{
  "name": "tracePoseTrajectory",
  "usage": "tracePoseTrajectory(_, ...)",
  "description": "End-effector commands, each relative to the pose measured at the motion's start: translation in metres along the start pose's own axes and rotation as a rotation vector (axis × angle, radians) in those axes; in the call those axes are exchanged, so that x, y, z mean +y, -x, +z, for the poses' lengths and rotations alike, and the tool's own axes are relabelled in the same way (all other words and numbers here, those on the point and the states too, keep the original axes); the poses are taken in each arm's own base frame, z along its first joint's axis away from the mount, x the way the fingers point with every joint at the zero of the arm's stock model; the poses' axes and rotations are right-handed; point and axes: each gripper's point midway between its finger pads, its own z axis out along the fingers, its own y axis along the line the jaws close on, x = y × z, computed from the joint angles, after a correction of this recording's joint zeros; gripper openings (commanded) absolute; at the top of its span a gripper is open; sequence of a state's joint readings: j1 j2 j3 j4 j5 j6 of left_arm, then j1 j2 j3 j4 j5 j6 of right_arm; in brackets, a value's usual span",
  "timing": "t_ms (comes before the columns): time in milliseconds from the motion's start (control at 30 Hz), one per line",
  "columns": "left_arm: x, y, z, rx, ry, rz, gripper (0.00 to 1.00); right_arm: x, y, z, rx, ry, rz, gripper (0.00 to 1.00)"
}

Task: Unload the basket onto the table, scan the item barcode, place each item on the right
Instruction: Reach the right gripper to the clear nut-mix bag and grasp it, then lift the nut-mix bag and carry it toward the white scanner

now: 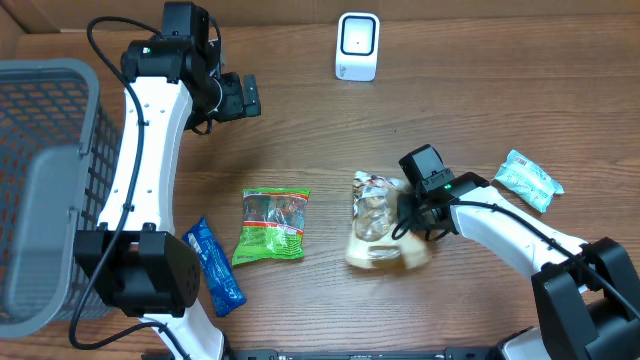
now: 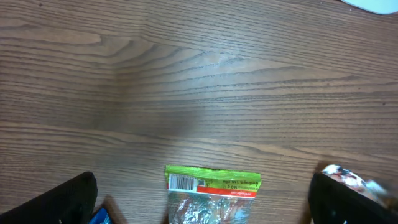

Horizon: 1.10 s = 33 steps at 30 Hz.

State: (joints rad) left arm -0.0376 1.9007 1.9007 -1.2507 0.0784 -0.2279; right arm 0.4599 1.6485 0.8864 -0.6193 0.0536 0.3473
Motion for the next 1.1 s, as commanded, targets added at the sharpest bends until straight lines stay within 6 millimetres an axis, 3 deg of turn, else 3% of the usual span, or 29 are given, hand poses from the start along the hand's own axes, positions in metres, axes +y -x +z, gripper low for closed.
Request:
tracePoseTrajectory(0,-0.003,0.002,-0.002,-0.006,-0.009,0.025,0.99,-0.017,0.031,-0.007,-0.147,-0.109,-0.078,0.49)
tracePoseTrajectory(200,-0.003,0.002,-0.002,-0.006,-0.009,0.025,1.00,0.005,0.065,-0.029,-0.199,0.020,-0.069,0.50)
tracePoseTrajectory(433,-0.003,0.002,-0.002,-0.006,-0.009,0.025,1.00,0.018,0.090,-0.078,-0.141,0.205,-0.131,0.72)
tracePoseTrajectory(533,-0.003,0.002,-0.002,-0.006,-0.009,0.025,1.00,0.022,0.092,-0.083,-0.146,0.277,-0.188,0.75)
tracePoseTrajectory(700,-0.003,0.002,-0.002,-0.006,-0.009,0.025,1.00,0.036,0.073,-0.065,-0.048,0.368,-0.271,0.85)
tracePoseTrajectory(800,-0.003,0.002,-0.002,-0.006,-0.009,0.025,1.00,0.042,0.052,-0.042,0.058,0.370,-0.303,0.99)
tracePoseTrajectory(900,-0.003,0.002,-0.002,-0.006,-0.009,0.025,1.00,0.042,0.034,-0.021,0.157,0.361,-0.319,1.00)
tracePoseTrajectory(1067,-0.003,0.002,-0.002,-0.006,-0.009,0.025,1.00,0.038,0.022,-0.002,0.221,0.353,-0.307,1.00)
